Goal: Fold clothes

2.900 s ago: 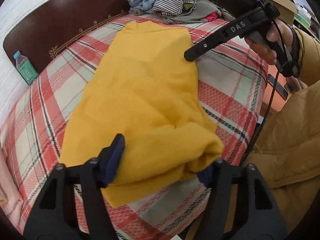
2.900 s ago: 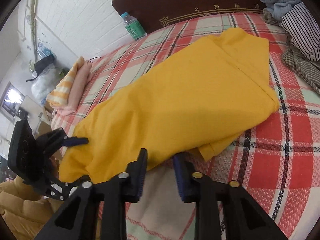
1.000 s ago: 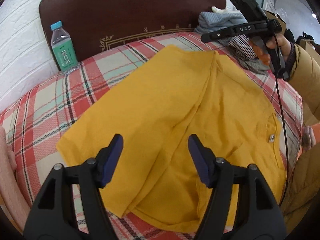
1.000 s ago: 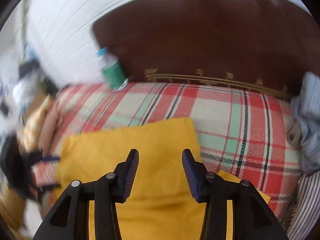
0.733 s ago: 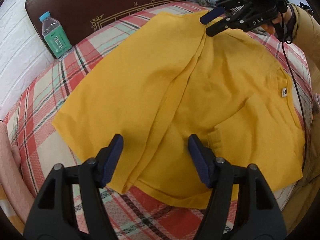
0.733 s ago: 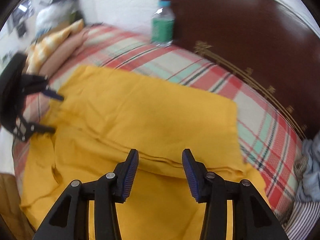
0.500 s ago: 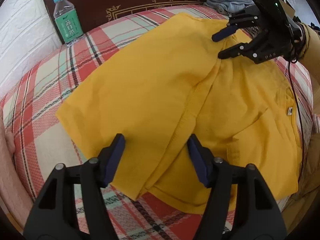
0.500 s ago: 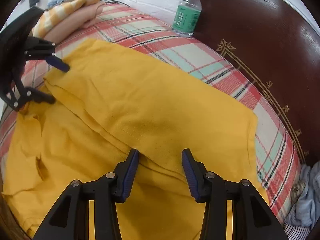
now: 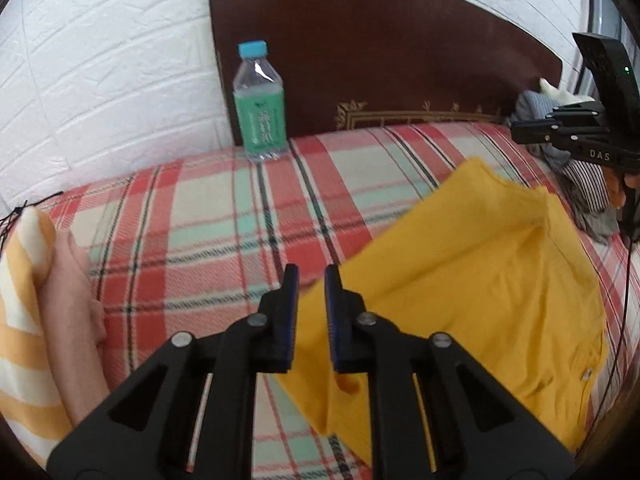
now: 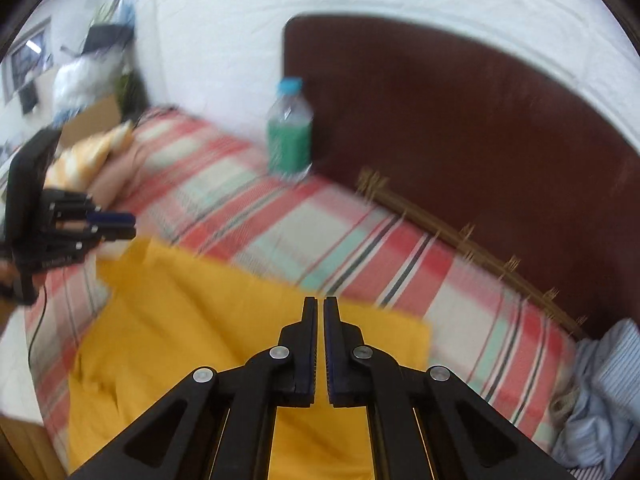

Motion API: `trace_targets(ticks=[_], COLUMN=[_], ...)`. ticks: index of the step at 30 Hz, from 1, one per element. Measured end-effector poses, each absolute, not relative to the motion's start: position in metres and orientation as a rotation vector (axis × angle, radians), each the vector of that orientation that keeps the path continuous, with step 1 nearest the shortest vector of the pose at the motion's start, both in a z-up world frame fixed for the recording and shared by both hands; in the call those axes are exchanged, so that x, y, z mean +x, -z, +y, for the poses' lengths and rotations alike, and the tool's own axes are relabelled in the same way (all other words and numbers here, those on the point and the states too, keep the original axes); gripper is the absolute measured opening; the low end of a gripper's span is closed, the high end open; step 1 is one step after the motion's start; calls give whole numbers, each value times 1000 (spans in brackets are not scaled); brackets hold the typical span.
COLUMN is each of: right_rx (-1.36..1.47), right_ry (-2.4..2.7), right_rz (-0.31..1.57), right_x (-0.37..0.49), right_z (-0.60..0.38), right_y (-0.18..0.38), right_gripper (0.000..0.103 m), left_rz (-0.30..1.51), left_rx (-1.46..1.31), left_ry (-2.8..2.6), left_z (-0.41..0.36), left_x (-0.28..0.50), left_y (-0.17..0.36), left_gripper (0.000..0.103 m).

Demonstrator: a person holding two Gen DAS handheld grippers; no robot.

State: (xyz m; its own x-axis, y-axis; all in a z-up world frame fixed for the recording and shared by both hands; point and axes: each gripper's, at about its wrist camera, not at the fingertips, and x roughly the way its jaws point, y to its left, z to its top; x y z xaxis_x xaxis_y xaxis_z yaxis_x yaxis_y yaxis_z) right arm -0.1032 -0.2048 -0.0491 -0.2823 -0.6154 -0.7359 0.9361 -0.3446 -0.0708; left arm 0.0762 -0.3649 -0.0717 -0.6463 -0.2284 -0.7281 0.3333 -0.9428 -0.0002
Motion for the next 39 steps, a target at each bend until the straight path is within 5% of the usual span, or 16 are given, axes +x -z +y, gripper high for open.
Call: trace_targets(ticks=[4, 6, 8, 11, 13, 15, 17, 20, 28, 29, 30, 31, 32, 38, 39], right_rx=[730, 742, 768, 799, 875, 903, 875, 807, 798, 821, 855, 874, 871, 768, 756], right_ry=[1766, 1658, 1552, 1477, 1441, 1462, 1525, 1638, 1936, 1965, 1988, 1990, 1975, 1741, 1693], right_rz=[663, 738, 842, 1018, 1062, 1061, 1001, 905, 704, 679, 661, 654, 650, 635, 638], right_x=[-106, -92, -75, -60, -65, -74, -85, -102, -162, -170, -177, -178, -174, -125, -113], right_z=[-229, -229, -223, -210, -205, -206, -210, -222, -280, -283, -285, -280, -273, -183, -165], right_y=[36, 47, 74, 118, 142, 147, 131, 99, 66, 67, 70, 72, 71, 45, 43], right_gripper=[7, 44, 57, 57, 47, 9, 5, 4, 8, 13, 32, 41, 41, 44, 53], left_rz=[271, 263, 225, 74, -69, -154, -226, -194, -75, -64, -50, -32, -17, 26, 18], left_rx=[1050, 1063, 1123, 1222, 1245, 1331, 1396, 1501, 1077, 1020, 973, 936, 894, 1018, 1076], left_ry=[2587, 2669, 2775, 2859, 2860, 2830, 2772, 2659, 2406, 2374, 2347, 2357, 2405, 2837, 2917], left_z=[-386, -378, -360, -325, -305, -296, -292, -310, -379, -384, -386, -384, -378, -311, -292], left_x=[59, 59, 66, 81, 90, 89, 84, 68, 34, 34, 36, 43, 52, 104, 114], left_y=[57, 57, 62, 78, 89, 101, 113, 125, 74, 69, 64, 60, 55, 50, 53], left_gripper=[15, 15, 22, 98, 100, 100, 93, 8, 10, 23, 55, 71, 92, 96, 96])
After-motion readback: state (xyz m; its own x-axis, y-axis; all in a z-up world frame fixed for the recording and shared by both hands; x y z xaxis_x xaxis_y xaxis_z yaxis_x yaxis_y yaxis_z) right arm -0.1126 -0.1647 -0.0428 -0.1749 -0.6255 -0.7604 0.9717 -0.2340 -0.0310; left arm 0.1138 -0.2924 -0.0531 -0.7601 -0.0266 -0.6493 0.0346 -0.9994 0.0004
